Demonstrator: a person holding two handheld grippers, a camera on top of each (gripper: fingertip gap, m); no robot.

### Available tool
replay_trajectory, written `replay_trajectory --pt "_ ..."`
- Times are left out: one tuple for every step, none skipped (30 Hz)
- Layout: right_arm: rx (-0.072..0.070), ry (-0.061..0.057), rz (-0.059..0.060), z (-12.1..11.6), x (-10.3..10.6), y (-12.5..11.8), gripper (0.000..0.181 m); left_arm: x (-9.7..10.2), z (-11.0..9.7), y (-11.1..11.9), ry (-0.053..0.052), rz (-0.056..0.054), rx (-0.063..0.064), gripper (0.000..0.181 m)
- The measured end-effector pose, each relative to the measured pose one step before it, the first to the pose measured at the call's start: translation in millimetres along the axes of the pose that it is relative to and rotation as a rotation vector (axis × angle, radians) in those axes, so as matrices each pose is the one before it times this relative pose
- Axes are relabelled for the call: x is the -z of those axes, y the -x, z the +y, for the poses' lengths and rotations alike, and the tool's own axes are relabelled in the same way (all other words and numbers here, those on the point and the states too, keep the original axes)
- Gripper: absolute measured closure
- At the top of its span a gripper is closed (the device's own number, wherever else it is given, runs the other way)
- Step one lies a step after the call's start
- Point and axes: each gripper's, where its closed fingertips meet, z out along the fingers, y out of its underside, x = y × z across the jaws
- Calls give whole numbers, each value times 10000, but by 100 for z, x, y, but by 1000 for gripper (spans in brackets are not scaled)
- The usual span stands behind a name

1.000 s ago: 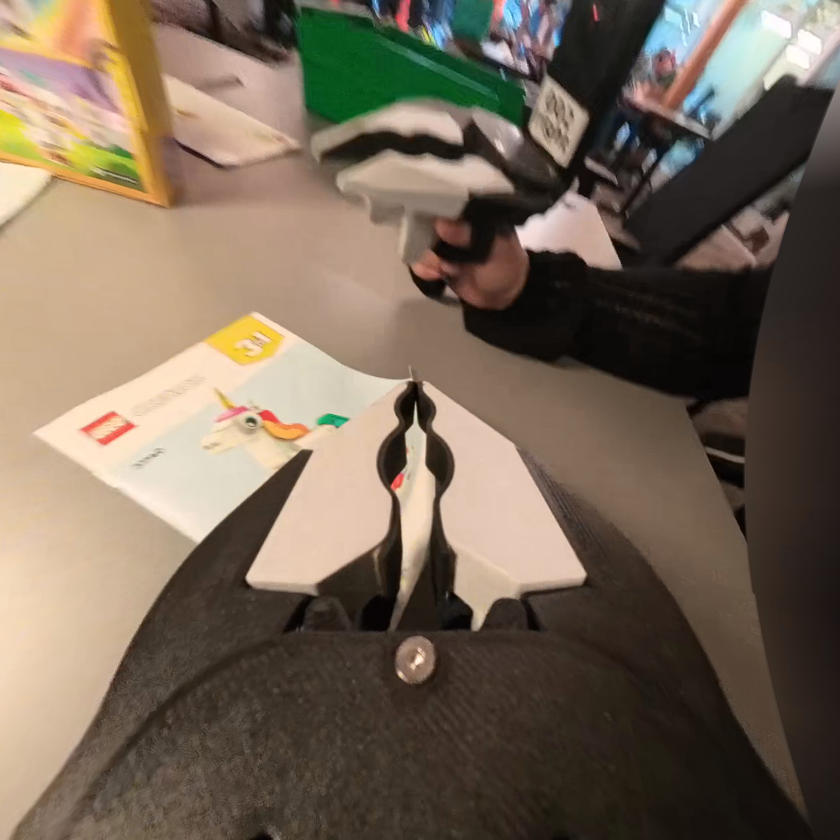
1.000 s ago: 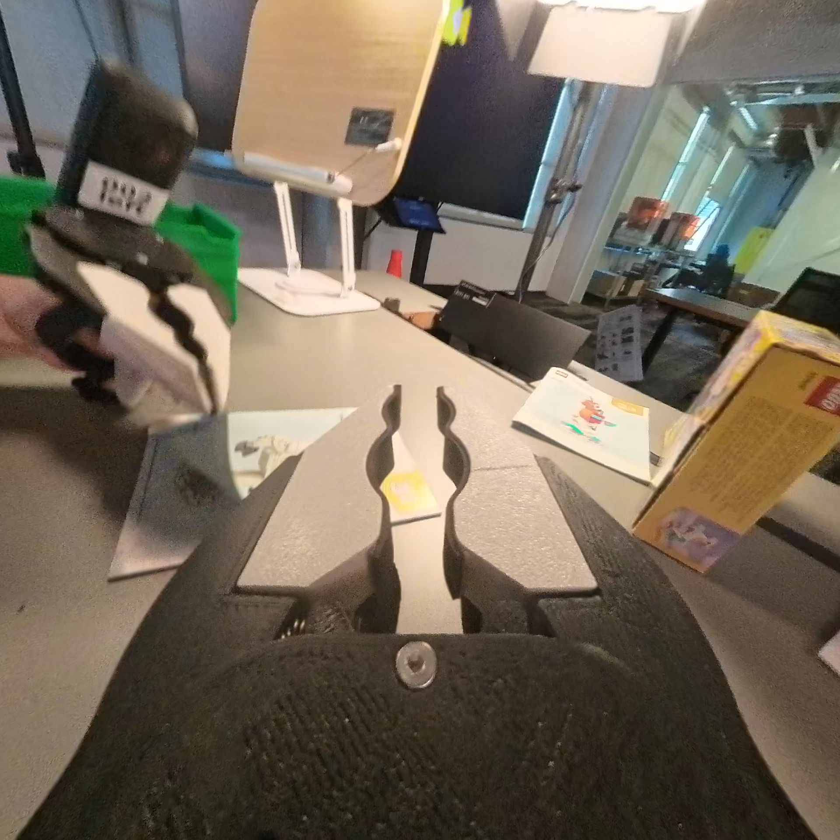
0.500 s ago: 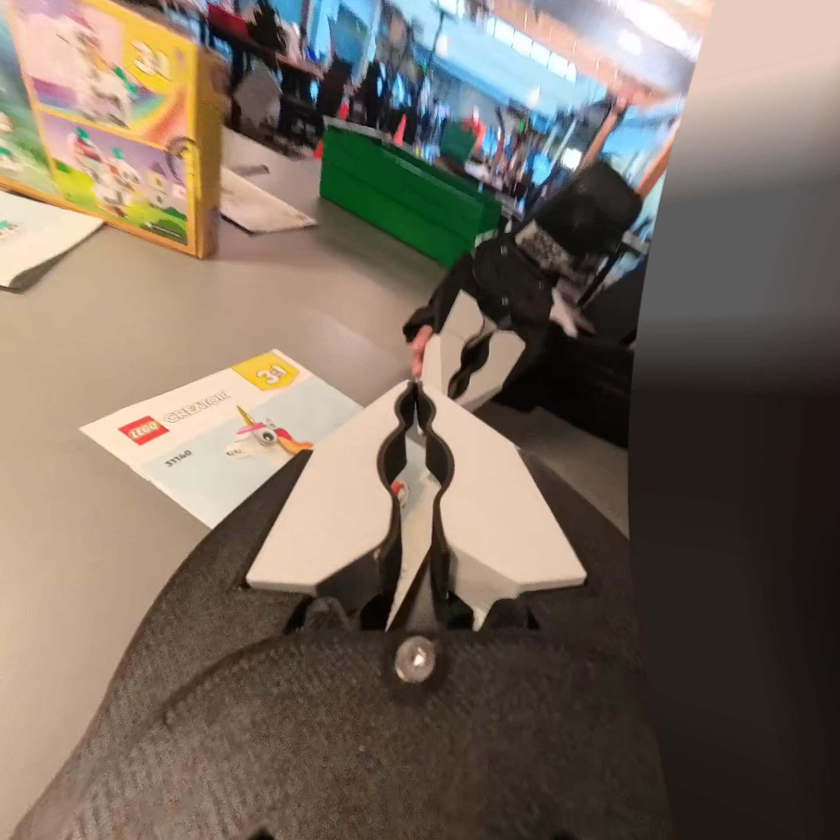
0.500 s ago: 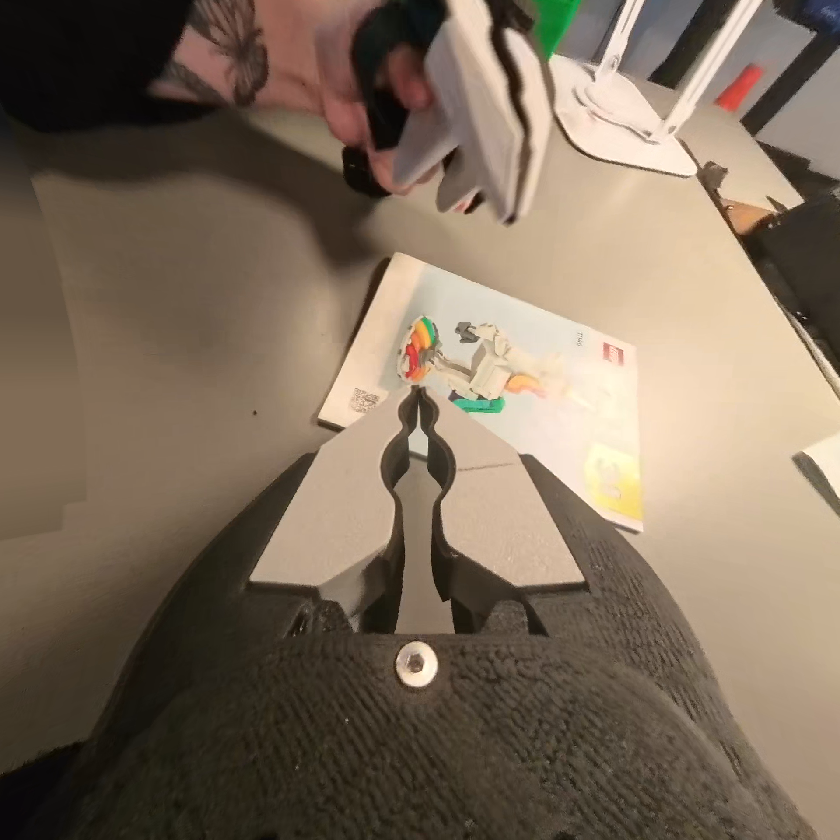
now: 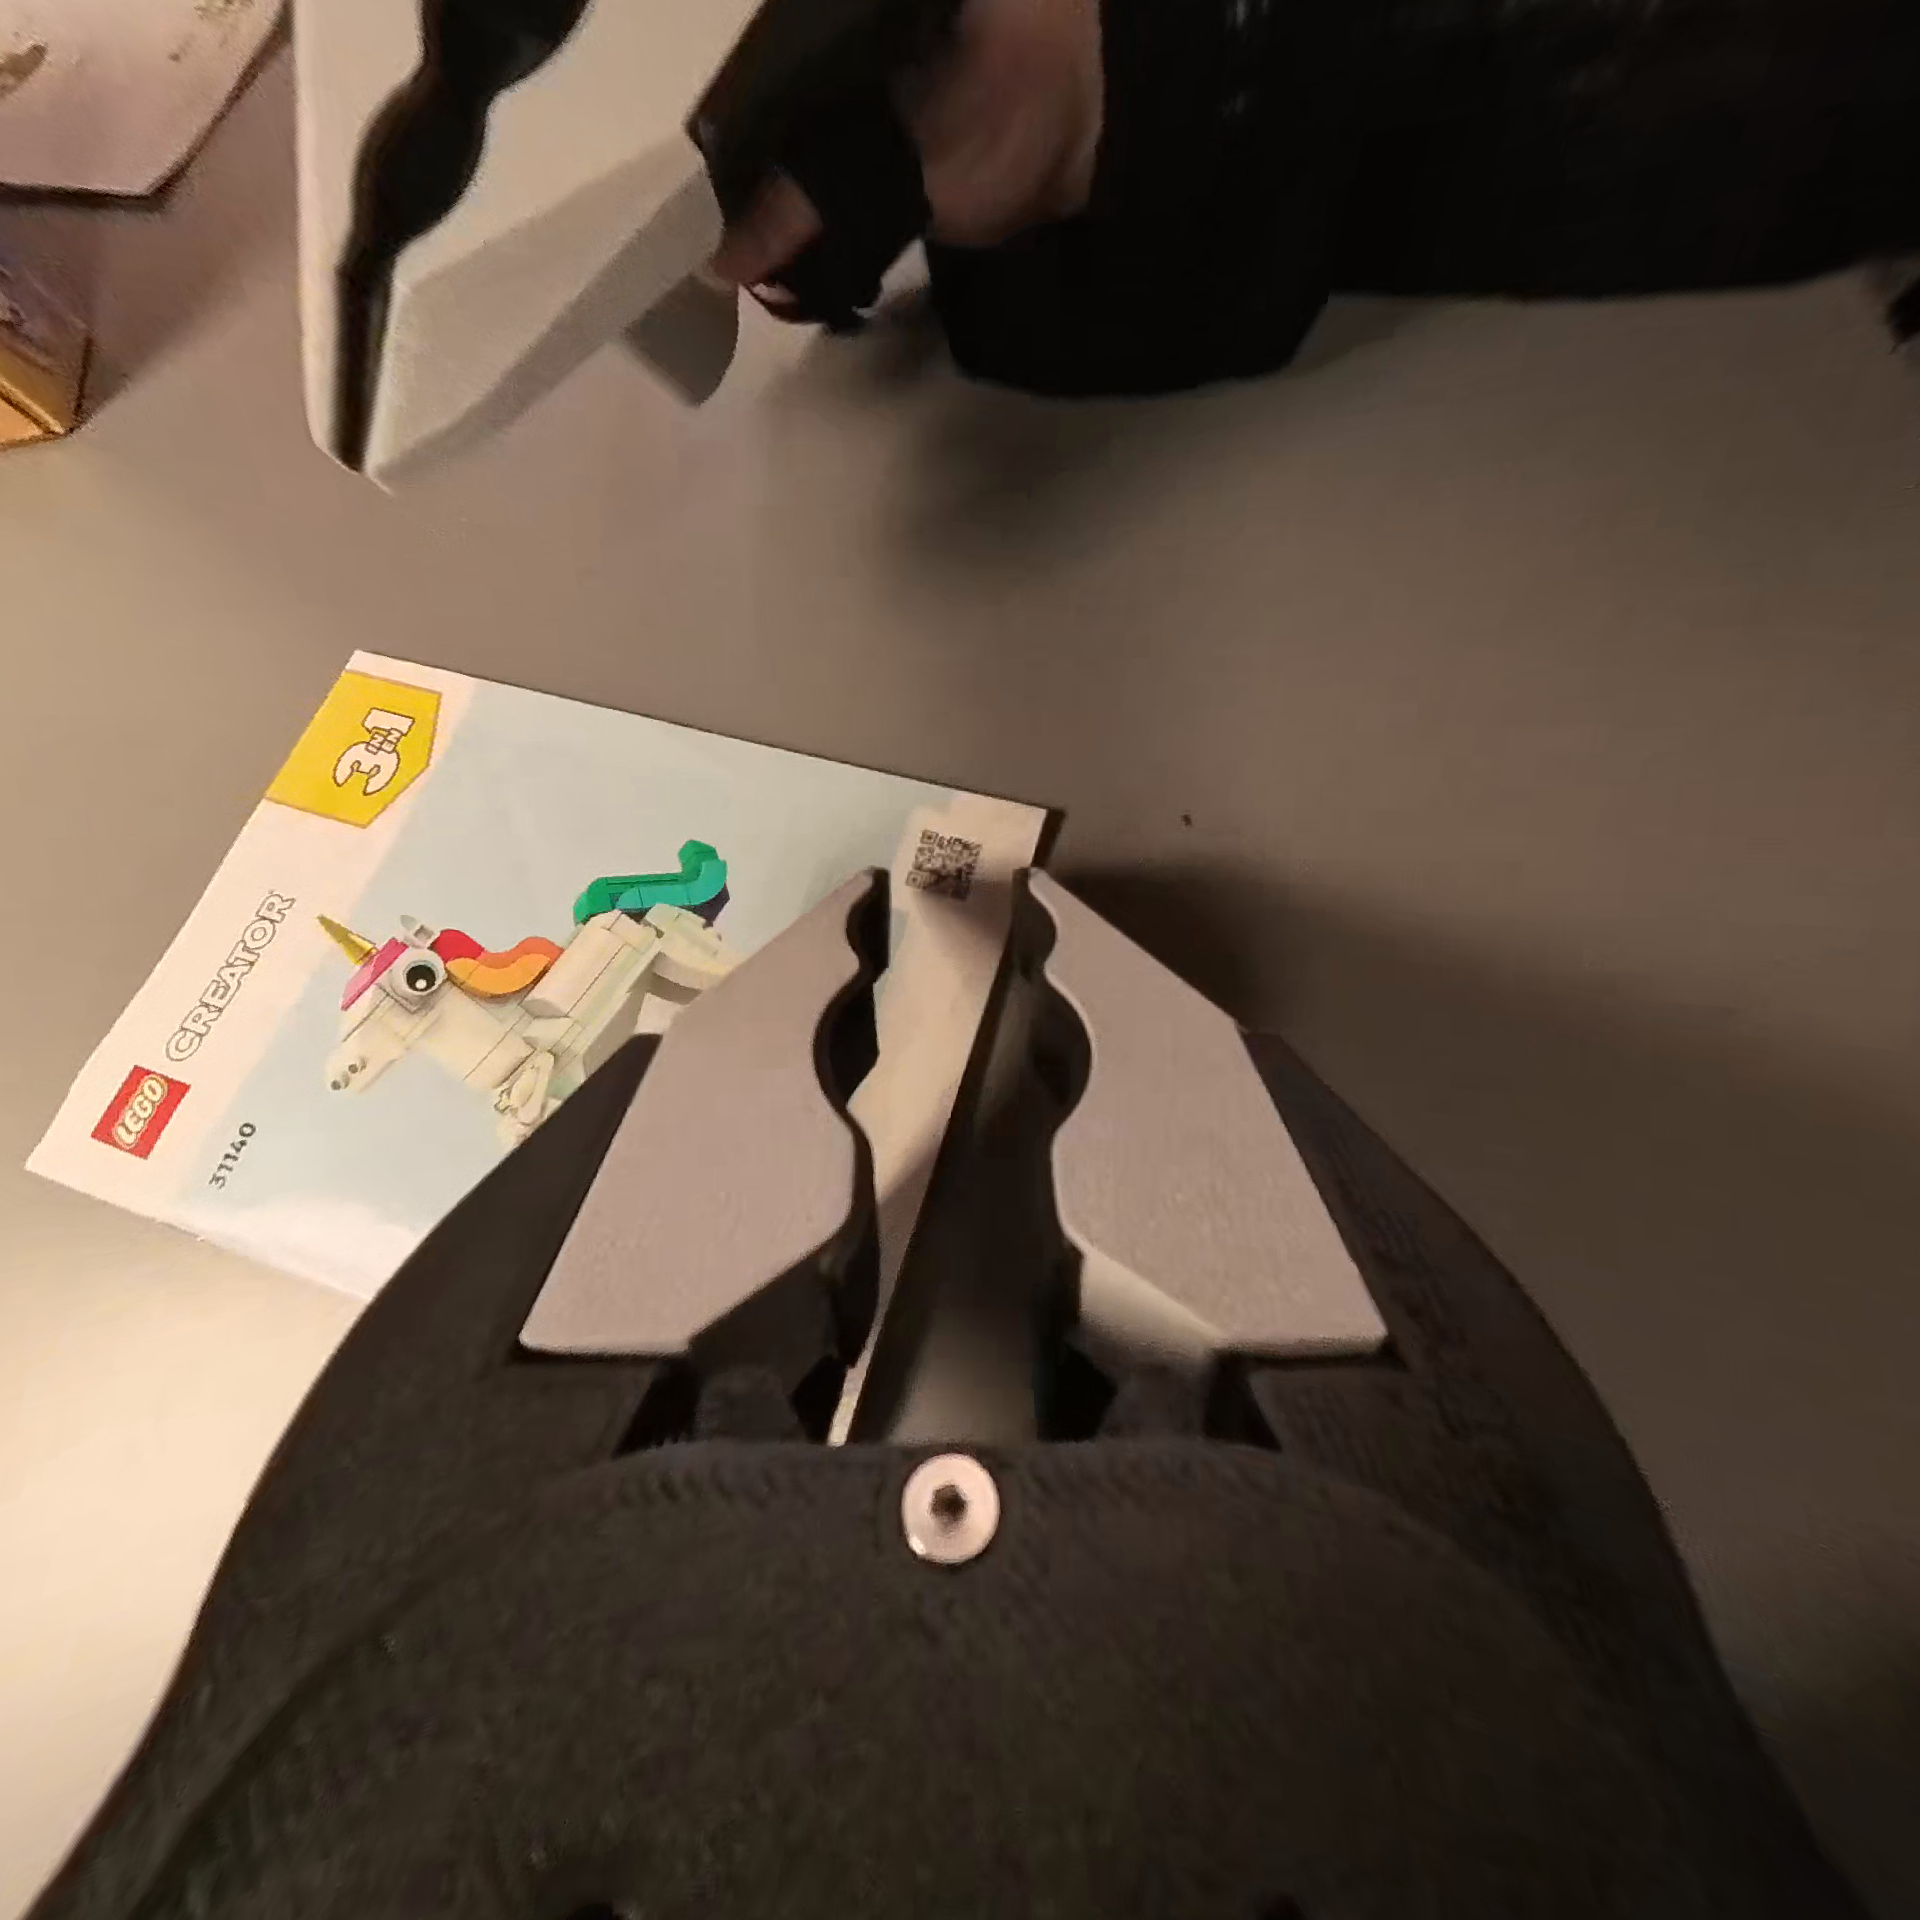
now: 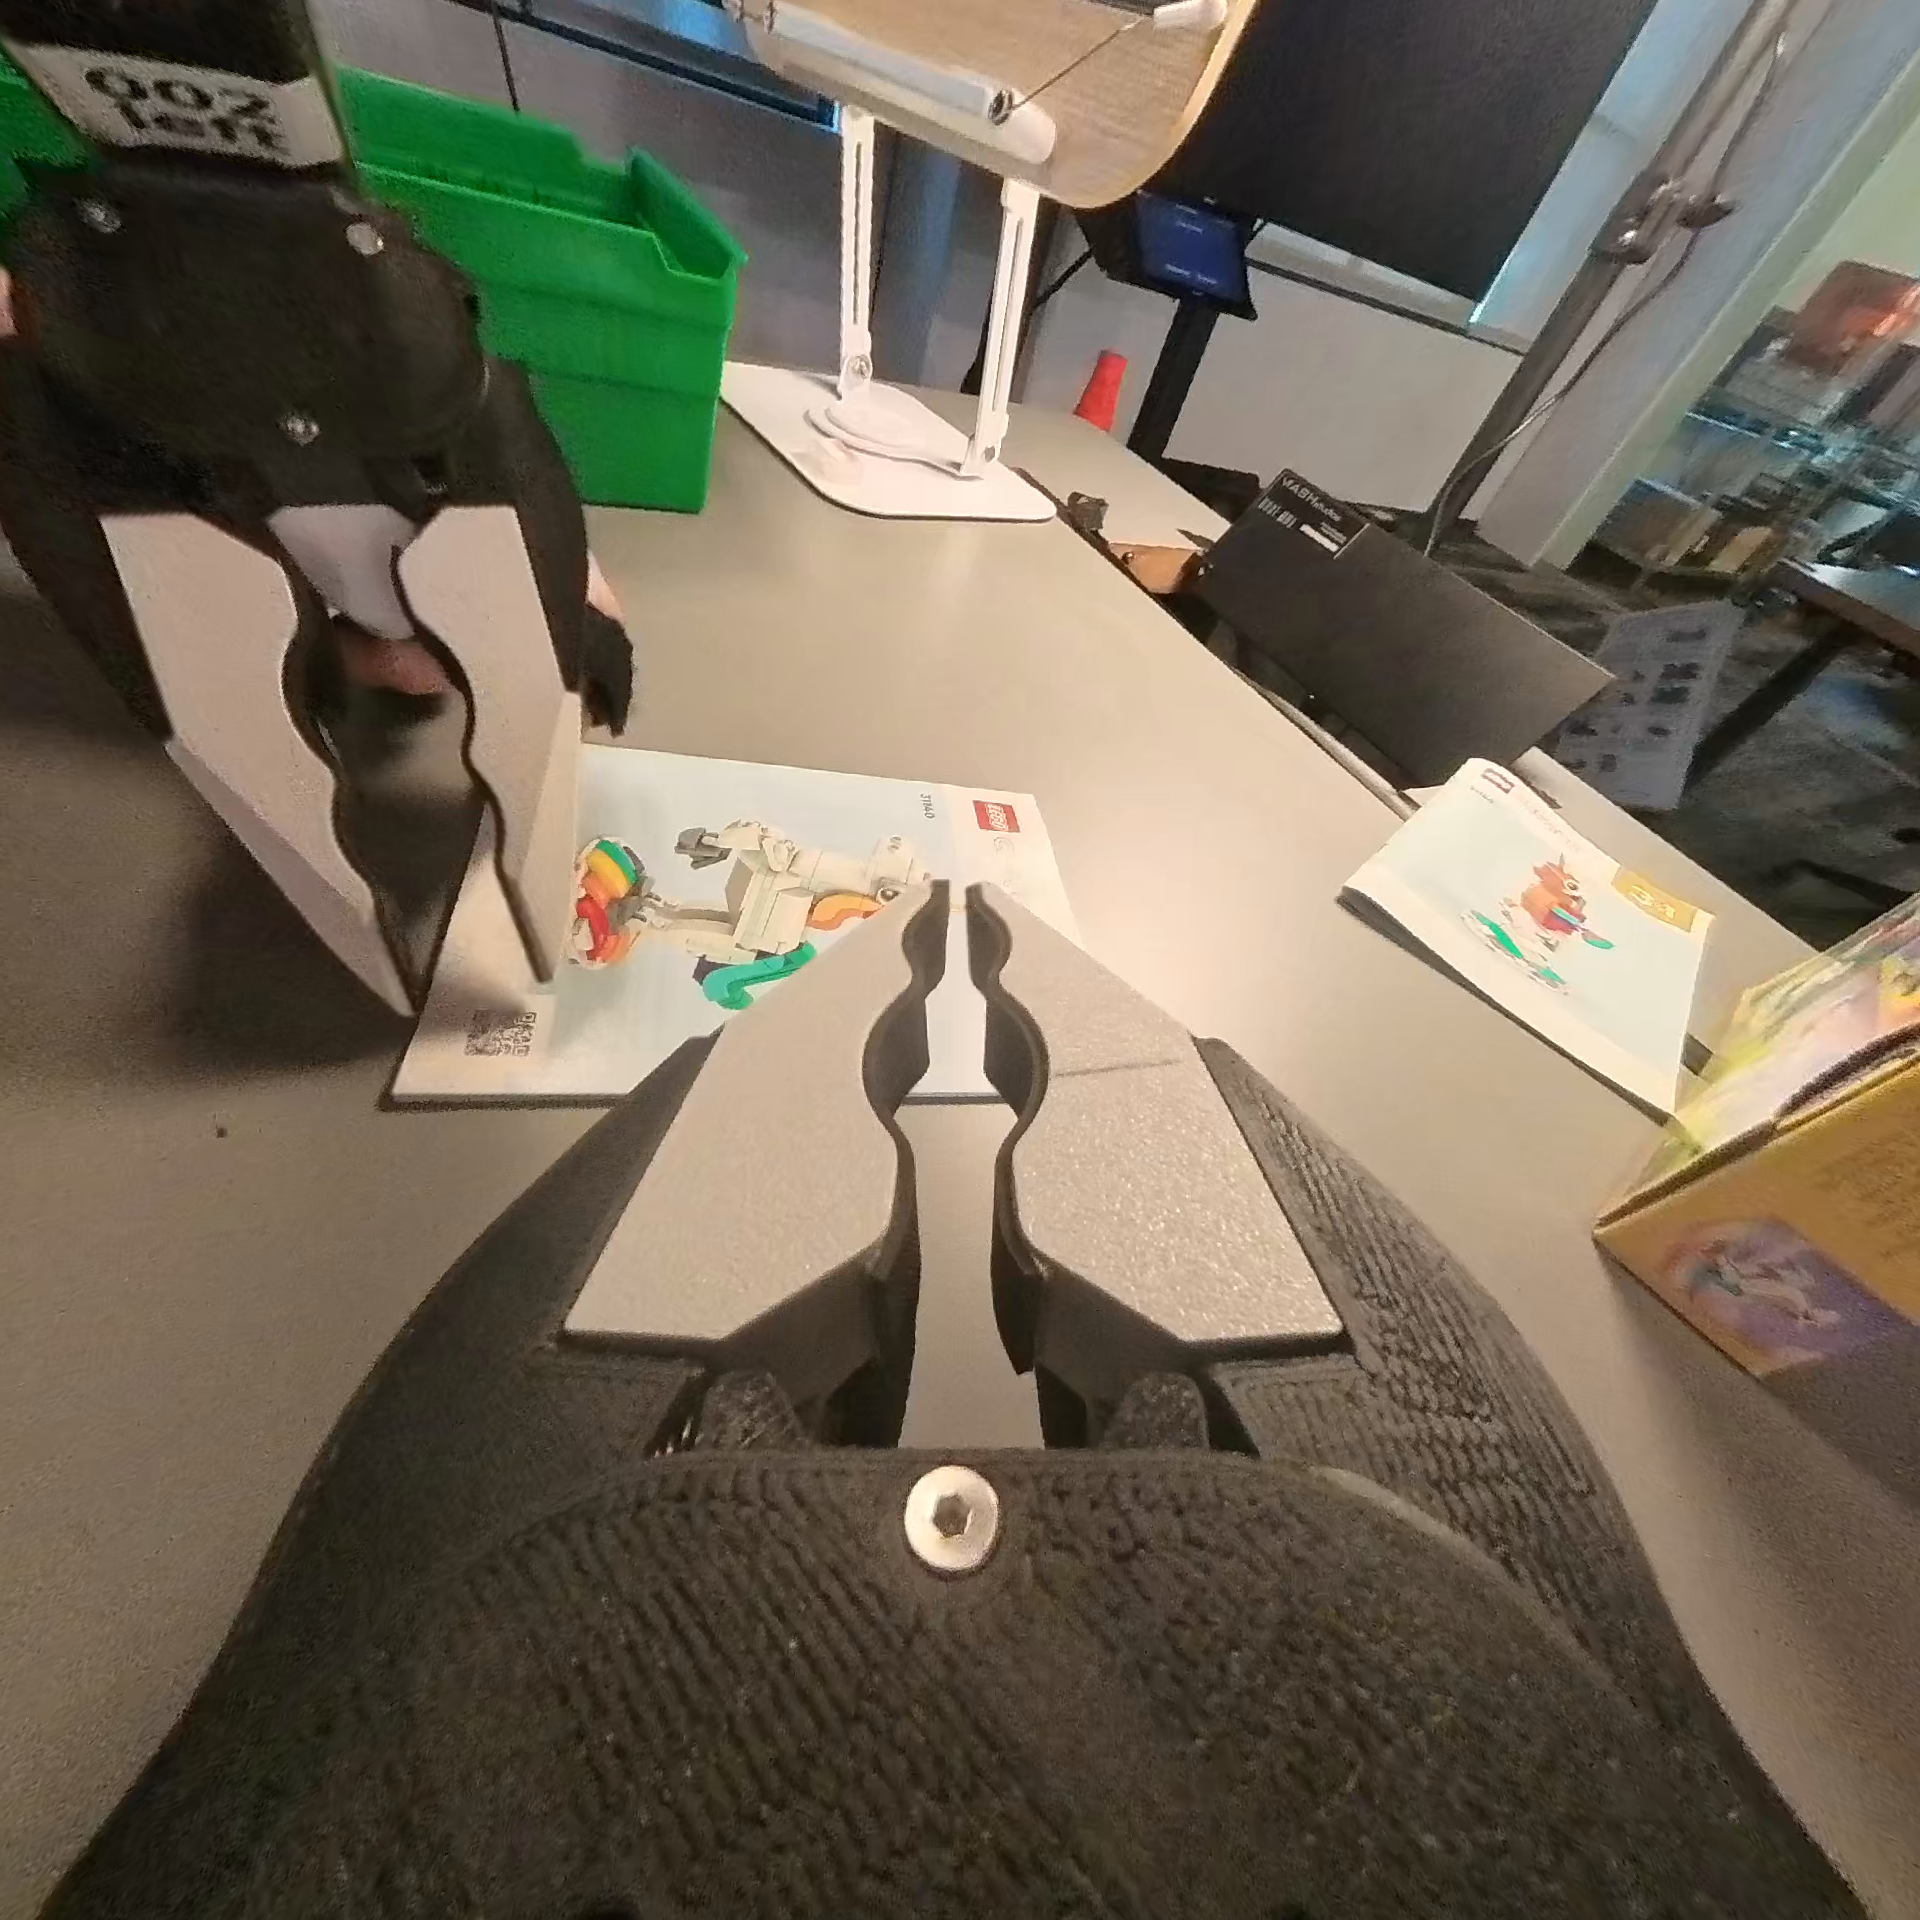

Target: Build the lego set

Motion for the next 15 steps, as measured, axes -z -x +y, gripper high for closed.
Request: replay_trajectory --pt "-46 -36 15 -48 41 -56 180 -112 129 -12 95 -57 -147 160" --pt "-44 -28 19 -31 26 -67 180 -95 50 -124 68 66 -11 160" --pt "-35 -16 14 -19 22 -61 180 -89 -13 -142 21 106 53 160" --pt "-22 -15 14 -15 22 -36 180 -73 -29 -103 -12 82 18 159" --pt "-15 -9 8 -4 2 -28 180 -57 41 -79 28 60 4 159" --pt "-8 0 -4 -6 5 0 179 -49 19 -48 22 45 13 159" --pt "-4 4 2 8 5 -8 179 -41 -1 25 3 7 16 159" --pt "-4 0 -2 2 -7 -7 179 -34 9 -9 11 22 -4 161" --pt "-3 -3 -7 -2 7 15 179 -6 -58 -84 -40 49 -78 165" --pt "-5 -7 -14 -13 12 6 179 0 -54 -42 -34 1 -101 167" --pt "-16 -18 -1 -11 17 -17 179 -39 41 -45 32 23 -37 170" --pt "-31 -23 5 -30 33 -34 179 -63 41 41 44 -5 28 172" --pt "-44 -26 15 -30 27 -62 179 -3 5 -37 0 62 31 173" --pt "-56 -45 77 -47 48 -149 178 3 -1 -10 -10 86 86 174" --pt "-55 -85 166 -100 85 -276 177 17 -11 -64 -22 152 142 176"
